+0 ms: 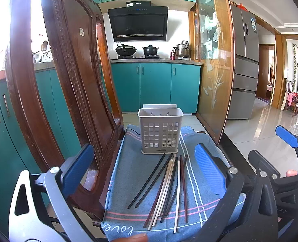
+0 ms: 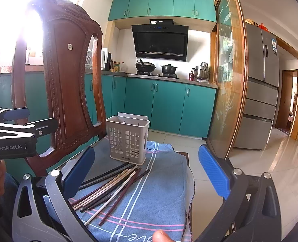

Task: Organize utensils

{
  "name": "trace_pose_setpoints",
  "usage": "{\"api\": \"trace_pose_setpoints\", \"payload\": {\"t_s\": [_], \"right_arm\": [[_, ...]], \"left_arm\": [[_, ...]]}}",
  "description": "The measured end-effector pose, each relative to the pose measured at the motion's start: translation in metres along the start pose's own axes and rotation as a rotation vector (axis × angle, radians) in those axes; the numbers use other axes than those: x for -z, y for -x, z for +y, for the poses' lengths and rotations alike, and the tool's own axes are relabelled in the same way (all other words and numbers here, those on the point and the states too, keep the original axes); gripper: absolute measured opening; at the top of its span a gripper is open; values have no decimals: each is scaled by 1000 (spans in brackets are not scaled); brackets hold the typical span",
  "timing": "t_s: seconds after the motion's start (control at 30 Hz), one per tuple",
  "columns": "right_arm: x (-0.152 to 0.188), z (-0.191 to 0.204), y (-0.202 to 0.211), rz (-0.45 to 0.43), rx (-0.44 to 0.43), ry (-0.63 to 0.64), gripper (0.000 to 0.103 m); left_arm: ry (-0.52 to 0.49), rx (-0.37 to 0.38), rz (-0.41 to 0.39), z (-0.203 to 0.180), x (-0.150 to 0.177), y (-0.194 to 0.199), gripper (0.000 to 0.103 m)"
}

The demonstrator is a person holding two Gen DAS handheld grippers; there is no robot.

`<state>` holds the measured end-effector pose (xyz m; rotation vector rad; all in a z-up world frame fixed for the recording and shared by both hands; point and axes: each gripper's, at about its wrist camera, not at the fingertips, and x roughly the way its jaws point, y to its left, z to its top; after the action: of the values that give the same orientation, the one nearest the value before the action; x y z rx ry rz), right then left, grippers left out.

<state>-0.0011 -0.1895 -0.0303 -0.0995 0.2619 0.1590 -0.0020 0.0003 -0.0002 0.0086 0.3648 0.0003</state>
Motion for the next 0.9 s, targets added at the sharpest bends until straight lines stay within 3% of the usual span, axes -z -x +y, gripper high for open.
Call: {"api": "trace_pose_setpoints", "payload": {"t_s": [0.9], "right_arm": [[2,-2,-3,13,-4,-7,100]], "left_arm": [[-10,5,24,-5,2,-7,100]]}}
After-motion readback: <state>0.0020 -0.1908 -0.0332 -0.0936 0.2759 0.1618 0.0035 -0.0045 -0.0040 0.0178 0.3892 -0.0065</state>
